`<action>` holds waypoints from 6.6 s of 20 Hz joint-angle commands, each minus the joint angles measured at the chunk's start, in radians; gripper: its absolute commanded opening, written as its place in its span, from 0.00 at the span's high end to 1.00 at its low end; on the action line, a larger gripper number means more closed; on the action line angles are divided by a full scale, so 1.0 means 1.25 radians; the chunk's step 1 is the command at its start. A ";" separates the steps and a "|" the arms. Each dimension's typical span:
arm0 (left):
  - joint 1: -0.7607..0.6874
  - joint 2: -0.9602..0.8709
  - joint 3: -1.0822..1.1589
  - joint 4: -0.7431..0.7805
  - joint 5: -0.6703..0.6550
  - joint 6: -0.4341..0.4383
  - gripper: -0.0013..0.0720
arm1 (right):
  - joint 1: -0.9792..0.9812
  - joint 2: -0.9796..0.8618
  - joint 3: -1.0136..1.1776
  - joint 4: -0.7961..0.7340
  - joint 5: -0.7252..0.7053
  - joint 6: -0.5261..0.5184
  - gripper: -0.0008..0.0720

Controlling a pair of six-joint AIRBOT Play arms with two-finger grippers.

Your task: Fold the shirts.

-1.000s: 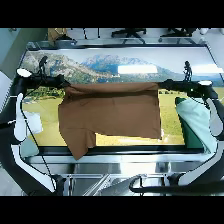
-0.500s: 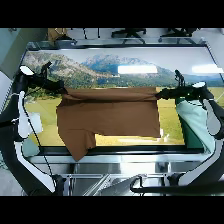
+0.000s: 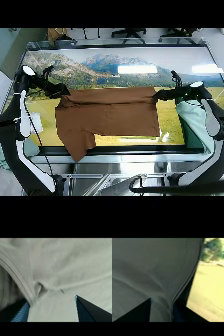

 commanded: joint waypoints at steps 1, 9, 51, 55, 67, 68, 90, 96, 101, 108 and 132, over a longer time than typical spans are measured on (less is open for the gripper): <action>0.033 0.010 0.035 0.005 -0.172 -0.096 0.16 | -0.042 0.076 0.000 -0.040 0.063 0.056 0.43; 0.108 0.482 -0.712 0.006 0.020 -0.099 0.16 | -0.179 0.194 -0.258 -0.114 0.135 0.081 0.49; 0.004 1.118 -1.051 0.031 0.052 -0.099 0.96 | -0.005 0.489 -0.540 -0.415 0.143 0.364 0.96; 0.003 1.029 -0.950 -0.003 0.163 -0.054 0.96 | -0.003 0.480 -0.429 -0.285 0.042 0.265 0.96; -0.081 0.378 -0.551 0.006 0.332 -0.023 0.96 | -0.003 0.098 -0.255 0.108 -0.192 -0.074 0.95; -0.081 0.346 -0.536 0.005 0.341 -0.020 0.96 | -0.003 0.081 -0.250 0.113 -0.190 -0.076 0.94; -0.180 0.286 -0.245 -0.003 0.064 -0.074 0.69 | 0.052 -0.012 -0.078 -0.090 0.059 0.033 0.96; -0.387 0.178 -0.244 -0.020 0.217 -0.094 0.96 | -0.005 0.141 -0.078 -0.080 0.161 0.067 0.96; -0.545 0.020 -0.203 -0.151 0.369 -0.093 0.96 | -0.056 0.344 -0.078 -0.025 0.249 0.102 0.96; -0.666 -0.198 0.067 -0.236 0.386 -0.122 0.96 | -0.056 0.423 -0.078 0.047 0.276 0.102 0.96; -0.042 0.570 -0.122 -0.437 0.124 0.057 0.96 | 0.399 0.372 -0.080 0.148 -0.072 0.143 0.96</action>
